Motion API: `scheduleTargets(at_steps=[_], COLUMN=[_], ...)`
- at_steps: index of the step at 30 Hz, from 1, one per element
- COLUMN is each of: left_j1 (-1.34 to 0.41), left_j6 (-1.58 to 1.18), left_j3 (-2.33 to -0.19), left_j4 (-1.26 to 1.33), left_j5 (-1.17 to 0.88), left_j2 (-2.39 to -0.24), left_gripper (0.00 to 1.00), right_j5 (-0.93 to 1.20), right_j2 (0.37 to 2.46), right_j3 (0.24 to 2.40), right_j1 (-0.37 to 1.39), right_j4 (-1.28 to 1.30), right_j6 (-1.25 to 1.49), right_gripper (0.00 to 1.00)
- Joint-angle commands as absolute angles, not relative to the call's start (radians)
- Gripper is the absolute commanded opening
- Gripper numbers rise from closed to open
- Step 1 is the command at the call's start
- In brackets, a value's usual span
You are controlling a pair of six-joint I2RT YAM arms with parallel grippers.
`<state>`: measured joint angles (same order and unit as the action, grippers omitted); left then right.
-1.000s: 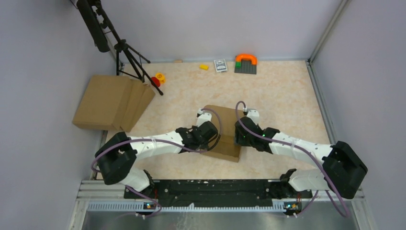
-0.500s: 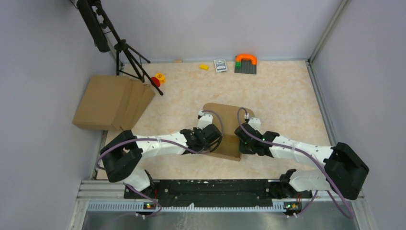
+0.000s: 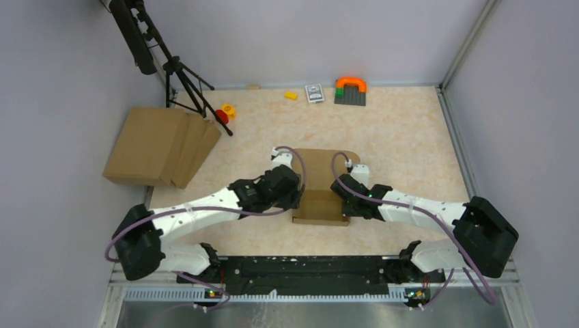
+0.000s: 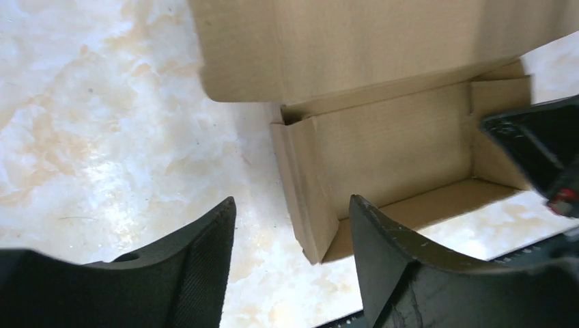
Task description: Fold the paper box
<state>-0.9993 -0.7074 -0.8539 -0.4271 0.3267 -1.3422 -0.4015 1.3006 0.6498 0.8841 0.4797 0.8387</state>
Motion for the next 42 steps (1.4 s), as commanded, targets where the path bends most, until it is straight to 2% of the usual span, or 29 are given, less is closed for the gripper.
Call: scheduleTargets(at_steps=[1,6,11,13,16,20,23,31,34,35,39,42], left_j1=[-0.897,-0.678,-0.52,-0.497,-0.489,-0.49,-0.49,-0.492,-0.5,-0.508,-0.556,-0.577], left_j6=[-0.653,-0.583,-0.573,-0.57,-0.561,-0.565,-0.561,-0.568,-0.57,-0.564,-0.524,-0.487], left_j3=[-0.839,-0.774,-0.742,-0.752,-0.776,-0.808,-0.834,-0.848,-0.837,-0.832,-0.831,-0.834], left_j4=[-0.467,-0.369,-0.221,-0.193,-0.149,-0.119,-0.129,-0.07,-0.053,-0.052,-0.088,-0.101], left_j5=[0.213,-0.047,-0.269,-0.308,-0.361,-0.383,-0.381,-0.404,-0.374,-0.349,-0.192,-0.13], left_j2=[-1.2,-1.125,-1.173,-1.216,-1.273,-1.334,-1.373,-1.45,-1.436,-1.422,-1.377,-1.369], left_gripper=[0.65,0.65,0.65,0.65,0.55,0.51,0.43,0.06,0.0,0.0,0.0,0.0], right_j5=[-0.48,-0.488,-0.48,-0.48,-0.48,-0.479,-0.476,-0.468,-0.474,-0.477,-0.465,-0.423], right_j2=[1.273,1.266,1.27,1.275,1.279,1.285,1.285,1.31,1.33,1.335,1.316,1.254], right_j3=[0.678,0.687,0.691,0.692,0.692,0.697,0.698,0.708,0.723,0.729,0.725,0.706], right_j1=[0.892,0.891,0.892,0.892,0.892,0.892,0.891,0.892,0.891,0.892,0.891,0.869], right_j4=[0.471,0.457,0.448,0.443,0.434,0.426,0.419,0.39,0.393,0.394,0.372,0.347], right_j6=[0.792,0.741,0.721,0.718,0.714,0.707,0.703,0.698,0.707,0.714,0.724,0.71], right_gripper=[0.0,0.0,0.0,0.0,0.0,0.0,0.0,0.0,0.0,0.05,0.42,0.58])
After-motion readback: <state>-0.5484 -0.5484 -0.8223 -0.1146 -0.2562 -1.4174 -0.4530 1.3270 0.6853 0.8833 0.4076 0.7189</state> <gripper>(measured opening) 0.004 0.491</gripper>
